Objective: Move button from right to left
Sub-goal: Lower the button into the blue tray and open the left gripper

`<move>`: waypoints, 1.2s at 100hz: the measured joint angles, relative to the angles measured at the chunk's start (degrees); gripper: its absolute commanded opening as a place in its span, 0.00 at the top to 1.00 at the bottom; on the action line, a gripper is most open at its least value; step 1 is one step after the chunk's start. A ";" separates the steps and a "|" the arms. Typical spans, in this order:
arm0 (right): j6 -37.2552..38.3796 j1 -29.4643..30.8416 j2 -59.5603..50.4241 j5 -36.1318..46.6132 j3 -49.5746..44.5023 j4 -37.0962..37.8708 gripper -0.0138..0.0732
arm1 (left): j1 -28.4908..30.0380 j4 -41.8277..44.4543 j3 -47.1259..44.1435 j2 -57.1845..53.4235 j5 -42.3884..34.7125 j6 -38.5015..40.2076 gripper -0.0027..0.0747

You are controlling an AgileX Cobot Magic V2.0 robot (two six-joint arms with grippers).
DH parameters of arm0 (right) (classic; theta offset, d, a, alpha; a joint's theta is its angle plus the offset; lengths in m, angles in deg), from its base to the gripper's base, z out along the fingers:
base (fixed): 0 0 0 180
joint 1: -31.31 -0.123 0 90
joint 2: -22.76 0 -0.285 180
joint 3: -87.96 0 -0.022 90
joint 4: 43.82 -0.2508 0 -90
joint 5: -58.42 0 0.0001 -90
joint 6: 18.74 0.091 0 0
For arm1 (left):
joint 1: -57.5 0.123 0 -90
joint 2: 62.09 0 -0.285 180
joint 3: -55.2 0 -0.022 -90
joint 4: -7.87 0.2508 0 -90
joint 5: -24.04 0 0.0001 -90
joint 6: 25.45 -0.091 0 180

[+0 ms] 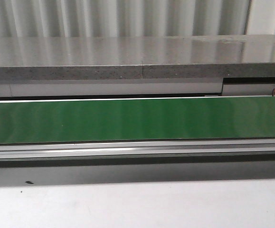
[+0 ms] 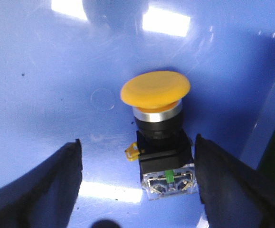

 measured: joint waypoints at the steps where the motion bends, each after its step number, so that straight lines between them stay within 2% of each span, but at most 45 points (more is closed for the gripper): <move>1: 0.00 0.00 0.00 0.00 0.00 0.00 0.92 | 0.00 0.00 0.00 -0.21 0.00 0.00 0.42; 8: 0.00 0.00 0.00 0.00 0.00 0.00 0.92 | 0.00 -0.80 0.00 -1.33 -0.66 0.00 0.51; 27: 0.00 0.00 0.00 0.00 0.00 0.00 0.92 | -1.04 -2.90 0.00 -8.01 -4.64 0.00 0.92; 32: 0.00 0.00 0.00 0.00 0.00 0.00 0.92 | -1.93 -3.02 -0.25 -10.35 -6.24 0.00 0.99; 61: 0.00 0.00 0.00 0.00 0.00 0.00 0.92 | -9.92 -3.87 -6.30 -25.76 -14.93 1.58 0.99; 91: 0.00 0.00 0.00 0.00 0.00 0.00 0.92 | -19.84 -7.17 -19.97 -40.53 -23.81 2.62 0.99; 120: 0.00 0.00 0.00 0.00 0.00 0.00 0.92 | -25.40 -8.18 -33.80 -53.86 -31.44 2.94 0.99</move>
